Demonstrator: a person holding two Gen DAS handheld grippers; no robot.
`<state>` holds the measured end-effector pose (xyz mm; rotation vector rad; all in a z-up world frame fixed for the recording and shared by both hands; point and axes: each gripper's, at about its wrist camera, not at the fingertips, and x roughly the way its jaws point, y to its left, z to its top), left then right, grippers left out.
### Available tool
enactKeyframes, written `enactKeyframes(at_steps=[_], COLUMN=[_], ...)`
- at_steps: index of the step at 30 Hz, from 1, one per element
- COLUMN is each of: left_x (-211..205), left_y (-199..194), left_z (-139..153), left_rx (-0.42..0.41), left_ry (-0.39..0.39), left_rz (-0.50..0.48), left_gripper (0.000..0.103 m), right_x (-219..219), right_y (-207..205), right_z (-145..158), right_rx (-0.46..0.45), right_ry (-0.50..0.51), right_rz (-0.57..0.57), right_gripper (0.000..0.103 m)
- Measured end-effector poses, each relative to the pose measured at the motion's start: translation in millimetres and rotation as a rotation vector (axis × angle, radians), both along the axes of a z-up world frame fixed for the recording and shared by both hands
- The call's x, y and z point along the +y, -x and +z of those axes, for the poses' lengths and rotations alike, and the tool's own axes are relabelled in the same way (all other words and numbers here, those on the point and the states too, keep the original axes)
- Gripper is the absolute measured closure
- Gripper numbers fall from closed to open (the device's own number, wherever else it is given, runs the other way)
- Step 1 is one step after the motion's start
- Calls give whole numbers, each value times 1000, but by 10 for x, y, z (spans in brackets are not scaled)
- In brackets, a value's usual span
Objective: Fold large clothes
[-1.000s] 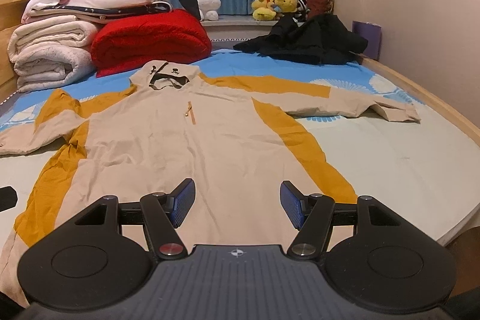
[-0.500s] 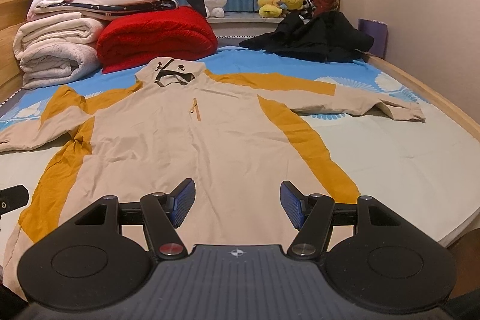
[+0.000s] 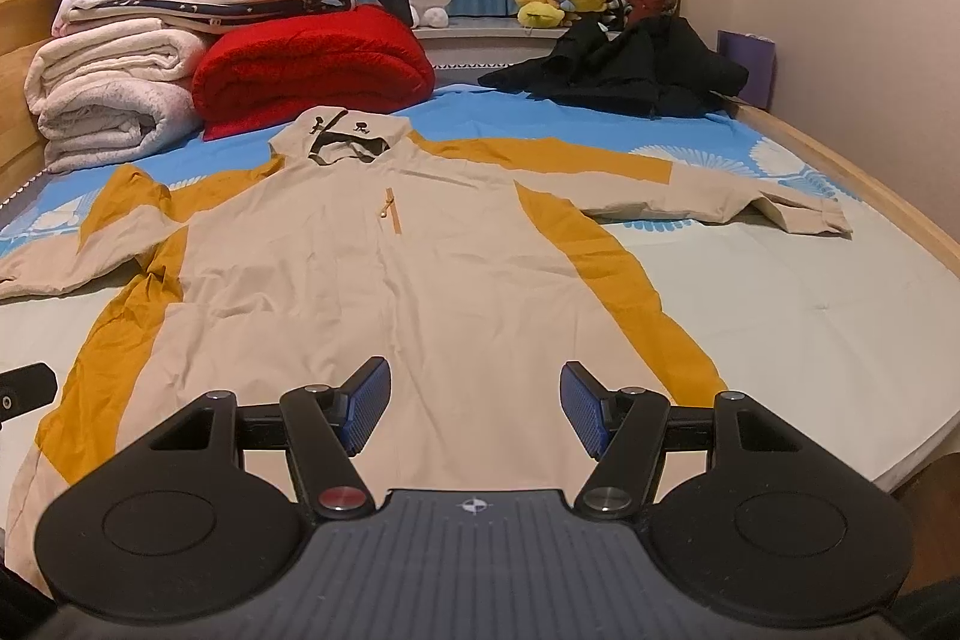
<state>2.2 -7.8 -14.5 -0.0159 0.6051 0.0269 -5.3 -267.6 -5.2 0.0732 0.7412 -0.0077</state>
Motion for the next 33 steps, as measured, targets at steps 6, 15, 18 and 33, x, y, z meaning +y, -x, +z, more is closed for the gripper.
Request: enactKeyframes(at_steps=[6,15,18,33], left_x=[-3,-9,20,581], left_y=[-5,-9,-19,-1437], left_z=[2,12,44,738], left_rx=[6,11,-14,-200], left_ry=[-6,-15,17,-80], left_rz=[0,2,9,26], left_gripper=[5,5,7,53], right_x=[3,18,23,-39], right_y=[-2,-12,-32,-333], right_z=[5,-14,-17,172], right_rx=[3,10,13,-48], right_ry=[1,3,1,-45], right_rz=[0,2,2,3], right_gripper=[38,39,39,39])
